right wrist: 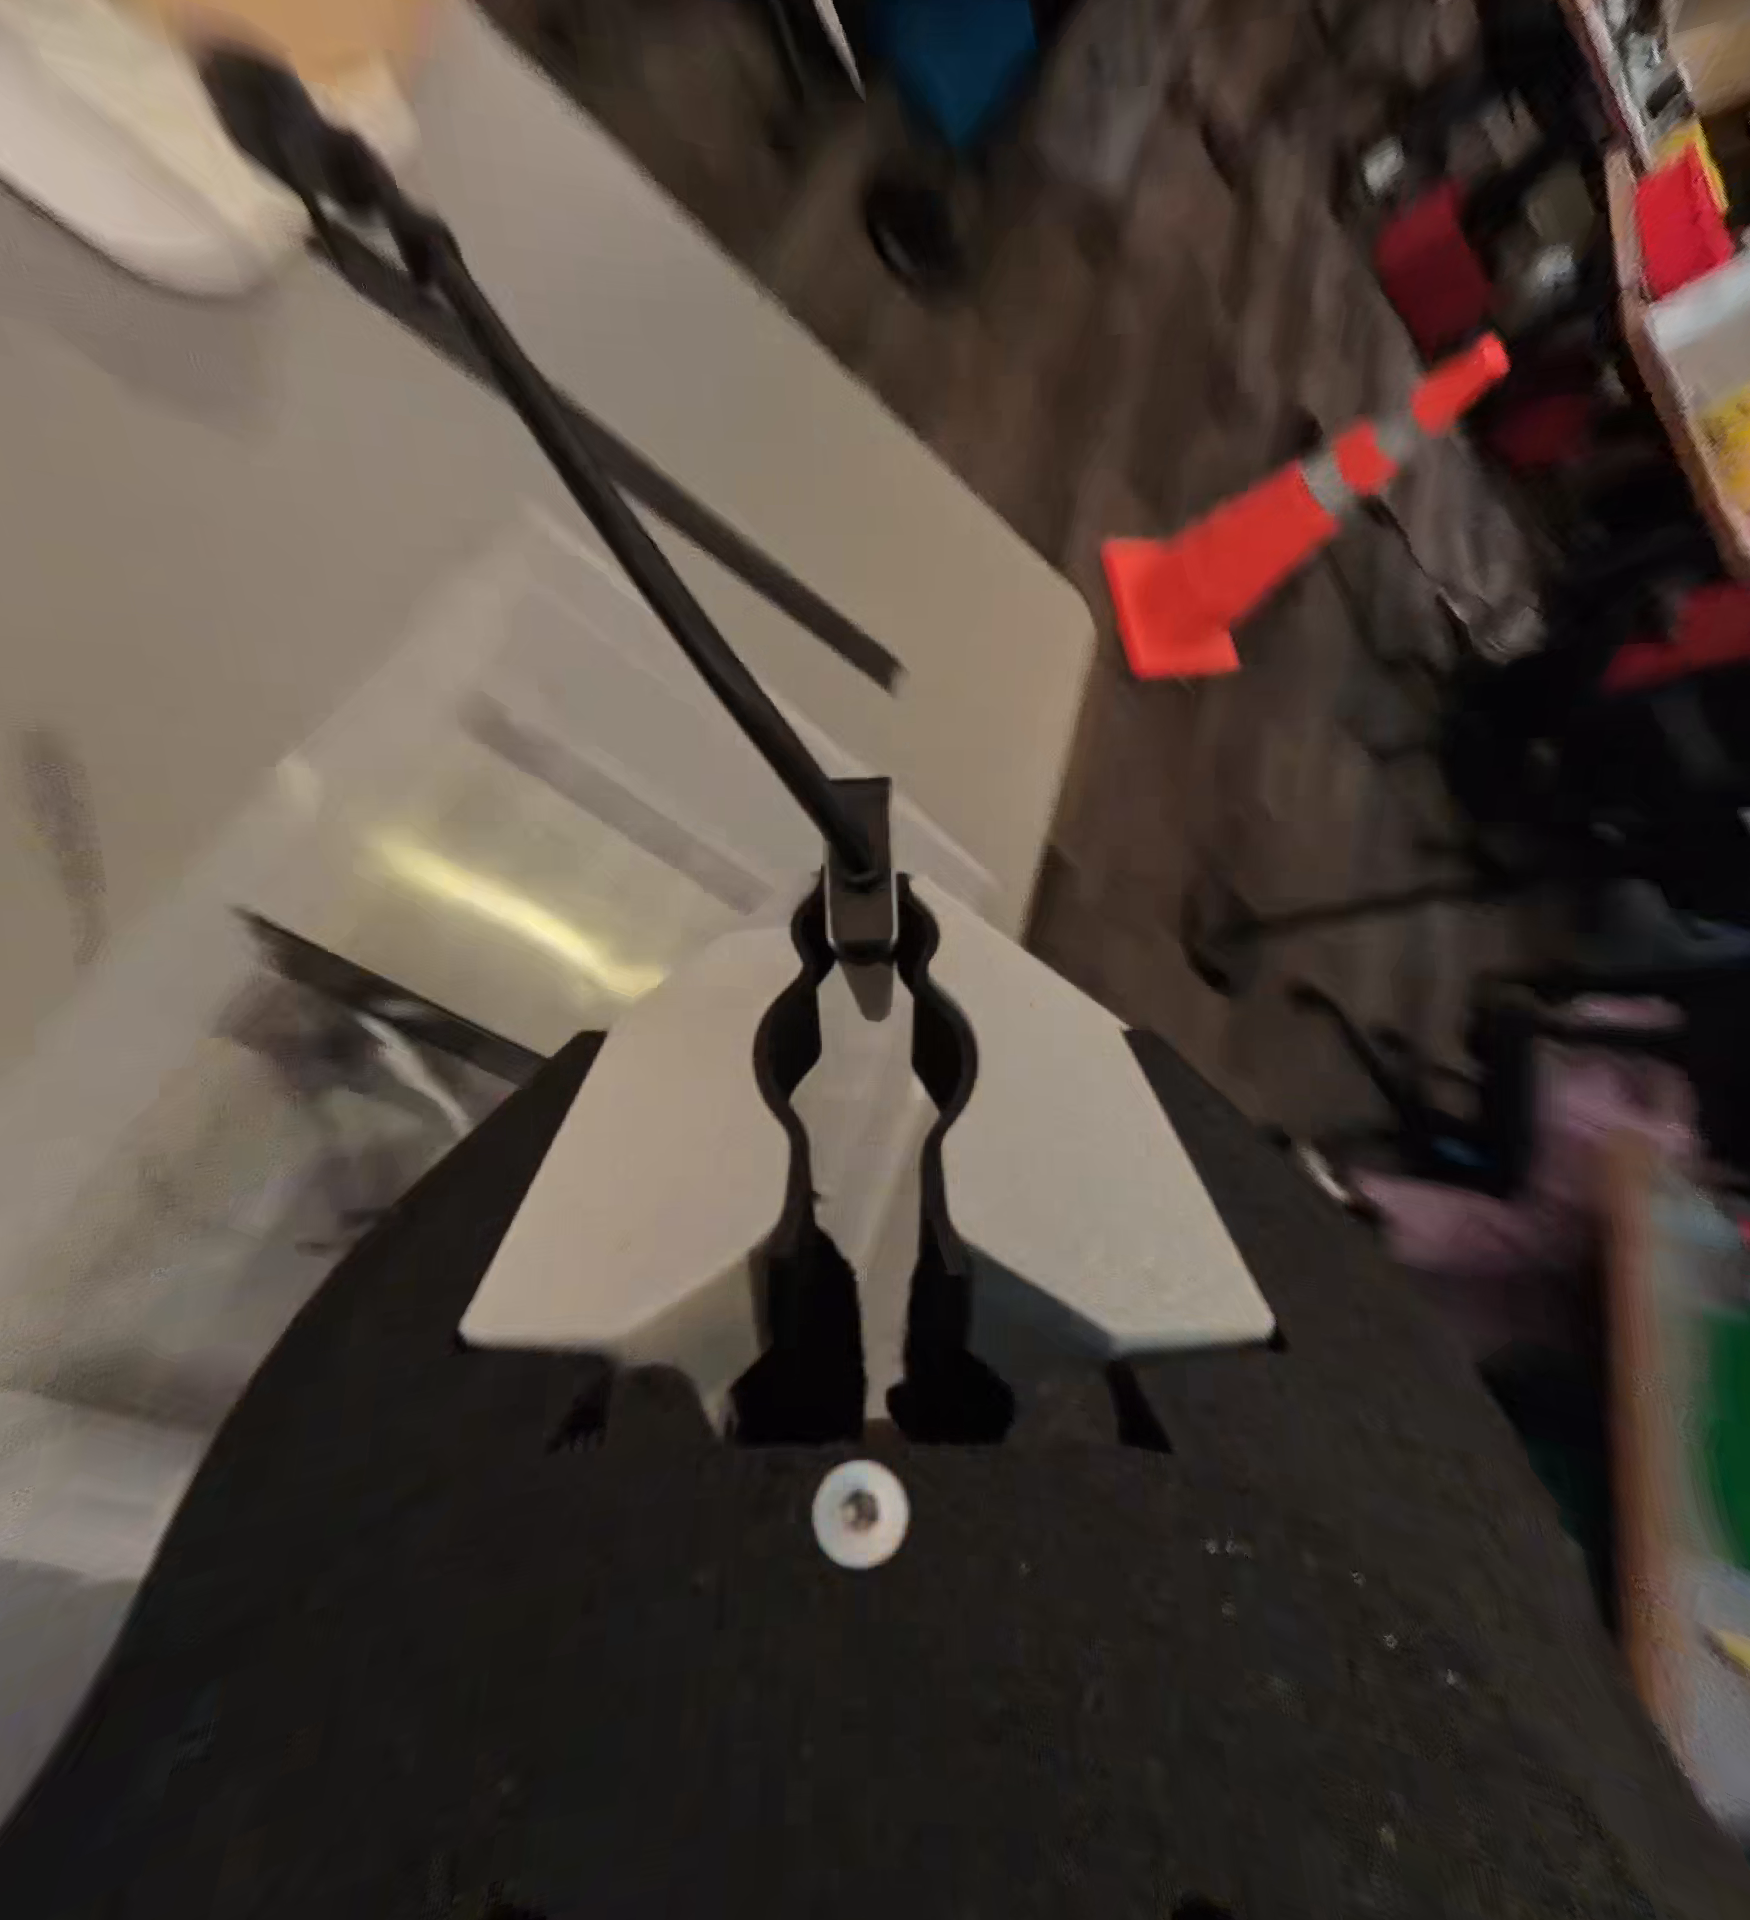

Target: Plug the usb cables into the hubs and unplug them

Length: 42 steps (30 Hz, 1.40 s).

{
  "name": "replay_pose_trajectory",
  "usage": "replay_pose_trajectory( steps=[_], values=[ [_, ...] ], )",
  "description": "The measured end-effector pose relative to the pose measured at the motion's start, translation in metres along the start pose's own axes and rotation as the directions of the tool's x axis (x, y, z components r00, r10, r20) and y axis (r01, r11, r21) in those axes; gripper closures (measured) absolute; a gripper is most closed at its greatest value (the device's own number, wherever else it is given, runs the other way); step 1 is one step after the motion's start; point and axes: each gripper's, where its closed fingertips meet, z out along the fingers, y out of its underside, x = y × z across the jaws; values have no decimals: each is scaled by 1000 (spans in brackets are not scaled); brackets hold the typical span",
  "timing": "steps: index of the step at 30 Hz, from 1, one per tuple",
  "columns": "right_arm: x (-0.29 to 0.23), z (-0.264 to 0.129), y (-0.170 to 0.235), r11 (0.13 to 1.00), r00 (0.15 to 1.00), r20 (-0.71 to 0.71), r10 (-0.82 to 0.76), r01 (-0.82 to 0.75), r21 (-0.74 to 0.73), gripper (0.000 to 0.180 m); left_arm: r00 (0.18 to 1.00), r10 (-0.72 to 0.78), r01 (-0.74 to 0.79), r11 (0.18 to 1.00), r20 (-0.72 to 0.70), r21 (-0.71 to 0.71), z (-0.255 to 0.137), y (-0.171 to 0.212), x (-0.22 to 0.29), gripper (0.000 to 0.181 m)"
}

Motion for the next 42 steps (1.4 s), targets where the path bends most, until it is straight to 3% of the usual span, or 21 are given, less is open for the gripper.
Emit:
replay_pose_trajectory(
  steps=[1, 4, 10, 16, 19, 22, 29, 30, 33, 38, 40, 42],
  values=[
    [6, 14, 15, 996, 998, -33, -47, 45, -82, 170, 1000, 7, -7, 1000, 0, -6, 0, 1, 1, 161],
    [9, 43, 44, 955, 984, -37, -172, 157, -252, 169, 999, 51, -51, 998, 10, -34, 2, 5, 2, 162],
    [0, 64, 40, 900, 968, -26, -248, 220, -377, 170, 995, 103, -102, 992, 7, -74, 5, 12, 6, 163],
    [-30, 101, 48, 824, 945, 137, -296, 325, -464, 170, 990, 142, -141, 983, 4, -114, 8, 21, 9, 163],
    [-53, 118, 63, 815, 939, 273, -209, 321, -482, 169, 985, 173, -171, 976, 2, -137, 9, 25, 10, 164],
    [-56, 129, 61, 852, 949, 282, -140, 261, -454, 166, 977, 211, -208, 964, -2, -166, 11, 30, 12, 164],
    [-92, 111, 71, 880, 872, 489, 20, 217, -423, 129, 962, 271, -274, 936, -47, -220, 16, 44, 23, 164],
    [-94, 104, 72, 889, 856, 515, 40, 205, -410, 118, 958, 280, -285, 930, -53, -234, 17, 47, 24, 164],
    [-82, 77, 67, 940, 857, 509, 75, 110, -323, 110, 945, 319, -325, 903, -66, -282, 19, 58, 26, 163],
    [-51, 7, 50, 980, 915, 354, 193, -195, -30, 111, 902, 431, -408, 842, -14, -354, 18, 72, 35, 162],
    [-63, -29, 36, 911, 879, 370, 301, -380, 163, 112, 883, 469, -425, 811, 12, -403, 16, 78, 49, 162],
    [-99, -69, 28, 759, 776, 500, 384, -574, 307, 114, 853, 514, -423, 784, 92, -455, 9, 80, 61, 162]
  ],
)
